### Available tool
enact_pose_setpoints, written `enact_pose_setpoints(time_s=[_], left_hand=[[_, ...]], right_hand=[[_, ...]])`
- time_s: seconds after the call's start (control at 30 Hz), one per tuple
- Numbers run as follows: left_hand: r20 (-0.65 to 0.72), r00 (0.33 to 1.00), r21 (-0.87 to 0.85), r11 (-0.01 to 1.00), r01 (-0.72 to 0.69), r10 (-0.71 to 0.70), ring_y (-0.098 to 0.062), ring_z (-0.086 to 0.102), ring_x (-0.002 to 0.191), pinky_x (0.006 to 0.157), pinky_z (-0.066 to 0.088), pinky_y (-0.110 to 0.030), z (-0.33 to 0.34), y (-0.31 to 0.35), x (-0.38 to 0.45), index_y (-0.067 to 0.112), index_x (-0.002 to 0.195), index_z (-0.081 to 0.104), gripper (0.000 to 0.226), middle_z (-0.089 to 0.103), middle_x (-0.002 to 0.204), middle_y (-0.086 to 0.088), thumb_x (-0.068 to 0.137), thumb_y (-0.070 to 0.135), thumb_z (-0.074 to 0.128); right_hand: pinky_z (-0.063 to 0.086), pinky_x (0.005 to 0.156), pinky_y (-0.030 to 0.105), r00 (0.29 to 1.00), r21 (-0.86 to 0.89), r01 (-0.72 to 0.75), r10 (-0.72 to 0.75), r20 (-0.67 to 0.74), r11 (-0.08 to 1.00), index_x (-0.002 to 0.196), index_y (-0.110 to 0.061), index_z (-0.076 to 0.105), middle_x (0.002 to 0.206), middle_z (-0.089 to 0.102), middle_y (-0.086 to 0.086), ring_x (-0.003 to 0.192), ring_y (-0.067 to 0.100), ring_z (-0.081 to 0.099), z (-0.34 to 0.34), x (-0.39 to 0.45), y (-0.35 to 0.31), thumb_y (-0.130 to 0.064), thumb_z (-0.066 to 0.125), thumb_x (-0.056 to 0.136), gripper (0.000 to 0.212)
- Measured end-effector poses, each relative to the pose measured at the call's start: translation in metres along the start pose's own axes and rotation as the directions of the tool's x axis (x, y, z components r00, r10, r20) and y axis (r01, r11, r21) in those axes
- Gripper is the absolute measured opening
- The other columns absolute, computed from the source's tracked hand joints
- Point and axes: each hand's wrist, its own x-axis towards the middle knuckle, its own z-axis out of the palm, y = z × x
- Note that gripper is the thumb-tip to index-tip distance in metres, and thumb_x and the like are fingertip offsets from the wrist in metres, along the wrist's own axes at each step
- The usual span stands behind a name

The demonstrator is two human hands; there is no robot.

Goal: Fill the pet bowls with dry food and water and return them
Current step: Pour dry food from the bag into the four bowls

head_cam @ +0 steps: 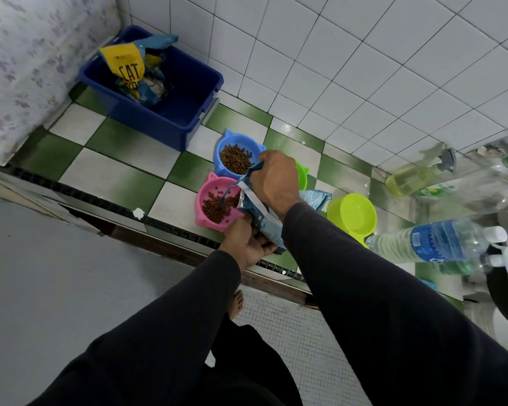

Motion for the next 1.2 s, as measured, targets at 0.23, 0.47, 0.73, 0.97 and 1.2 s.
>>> enact_pose_setpoints(time_s=[0.23,0.47,0.73,0.97,1.2], left_hand=[[-0.009,1.0,0.0,1.0,-0.002,0.002,-0.032,0.068,0.1,0.069,0.052,-0.049,-0.0002,0.0015,-0.0005,0.012,0.114,0.066,0.028,0.074,0.104,-0.015,0.107,0.035,0.05],[-0.017,1.0,0.024,1.0,0.001,0.0,-0.032,0.068,0.098,0.069,0.053,-0.049,0.0007,0.0024,-0.0009,0.012,0.123,0.063,0.03,0.073,0.105,-0.015,0.109,0.035,0.049],[0.026,1.0,0.032,0.999,0.014,-0.015,-0.032,0.068,0.101,0.072,0.053,-0.049,-0.002,0.0033,-0.0013,0.014,0.109,0.067,0.029,0.074,0.105,-0.014,0.109,0.035,0.046],[0.043,0.999,0.03,0.999,0.015,-0.016,-0.034,0.068,0.103,0.072,0.053,-0.051,-0.0029,0.0037,-0.0019,0.013,0.114,0.066,0.031,0.073,0.111,-0.016,0.109,0.035,0.045],[0.027,0.999,0.044,0.999,0.017,-0.018,-0.033,0.065,0.103,0.081,0.05,-0.053,0.0012,0.0041,-0.0023,0.013,0.116,0.064,0.03,0.07,0.113,-0.014,0.11,0.034,0.043]], right_hand=[[0.055,0.065,0.032,1.0,0.017,0.005,-0.005,0.009,1.0,0.088,-0.009,0.072,0.085,0.072,0.012,0.076,0.029,0.067,0.0016,0.0013,0.0011,-0.011,0.069,0.08,0.009],[0.056,0.067,0.032,1.0,0.01,0.007,-0.007,0.011,1.0,0.089,-0.01,0.071,0.085,0.07,0.009,0.075,0.026,0.063,0.0028,0.0015,-0.0001,-0.012,0.069,0.082,0.008],[0.056,0.068,0.03,1.0,-0.02,0.004,-0.004,0.01,1.0,0.094,-0.01,0.073,0.09,0.072,0.01,0.077,0.026,0.066,0.0011,0.002,-0.0016,-0.014,0.071,0.083,0.012],[0.051,0.066,0.027,1.0,-0.018,-0.013,0.013,0.005,1.0,0.093,-0.011,0.073,0.088,0.072,0.009,0.074,0.024,0.063,-0.001,0.0006,-0.0029,-0.014,0.072,0.082,0.011],[0.06,0.075,0.038,1.0,0.007,-0.014,0.014,0.019,1.0,0.097,-0.009,0.074,0.093,0.074,0.012,0.084,0.03,0.069,-0.0027,-0.0019,-0.0026,-0.013,0.071,0.082,0.016]])
